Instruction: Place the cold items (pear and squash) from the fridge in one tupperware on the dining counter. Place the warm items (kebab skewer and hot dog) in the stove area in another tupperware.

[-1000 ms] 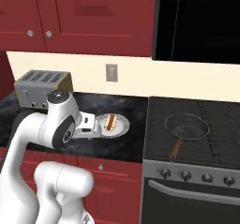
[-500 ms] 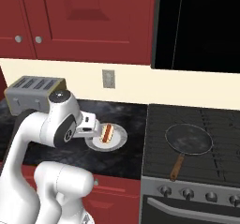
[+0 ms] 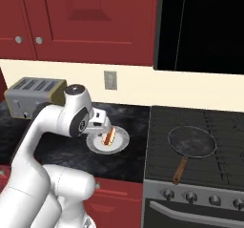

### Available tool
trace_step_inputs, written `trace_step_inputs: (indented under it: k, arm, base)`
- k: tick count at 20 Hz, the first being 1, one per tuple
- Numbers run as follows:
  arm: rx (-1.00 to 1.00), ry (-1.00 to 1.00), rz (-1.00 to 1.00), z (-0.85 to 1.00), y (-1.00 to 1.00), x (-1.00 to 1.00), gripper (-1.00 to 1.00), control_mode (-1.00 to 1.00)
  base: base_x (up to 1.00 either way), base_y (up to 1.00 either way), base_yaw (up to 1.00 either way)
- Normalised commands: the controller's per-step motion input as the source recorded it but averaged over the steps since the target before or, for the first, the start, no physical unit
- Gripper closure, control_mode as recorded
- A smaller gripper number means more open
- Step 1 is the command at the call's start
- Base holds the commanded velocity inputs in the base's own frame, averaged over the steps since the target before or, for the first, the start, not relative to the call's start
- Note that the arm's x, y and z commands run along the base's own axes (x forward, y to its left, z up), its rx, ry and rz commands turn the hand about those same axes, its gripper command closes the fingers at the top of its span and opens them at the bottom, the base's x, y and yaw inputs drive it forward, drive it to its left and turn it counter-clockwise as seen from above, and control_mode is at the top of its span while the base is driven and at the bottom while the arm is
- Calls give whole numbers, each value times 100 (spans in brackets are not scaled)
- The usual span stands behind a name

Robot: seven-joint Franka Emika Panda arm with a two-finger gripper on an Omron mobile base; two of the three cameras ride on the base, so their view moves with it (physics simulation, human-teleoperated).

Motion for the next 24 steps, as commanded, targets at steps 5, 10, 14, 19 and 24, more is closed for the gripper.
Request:
trace_step_inputs:
  k: [5,10,14,19,24]
  arm:
    - [-1,16,0,-56,-1,87,-100,-100]
    - [0,6,0,-66,-11,73,-100,-100]
    - [0,0,0,-56,-25,56,-100,-100]
    - [0,0,0,-45,-1,51,-100,-100]
    - [-1,0,0,-37,0,54,-100,-100]
  base:
    - [0,0,0]
    - [0,0,0]
    - [0,0,0]
    - [0,0,0]
    - [0,0,0]
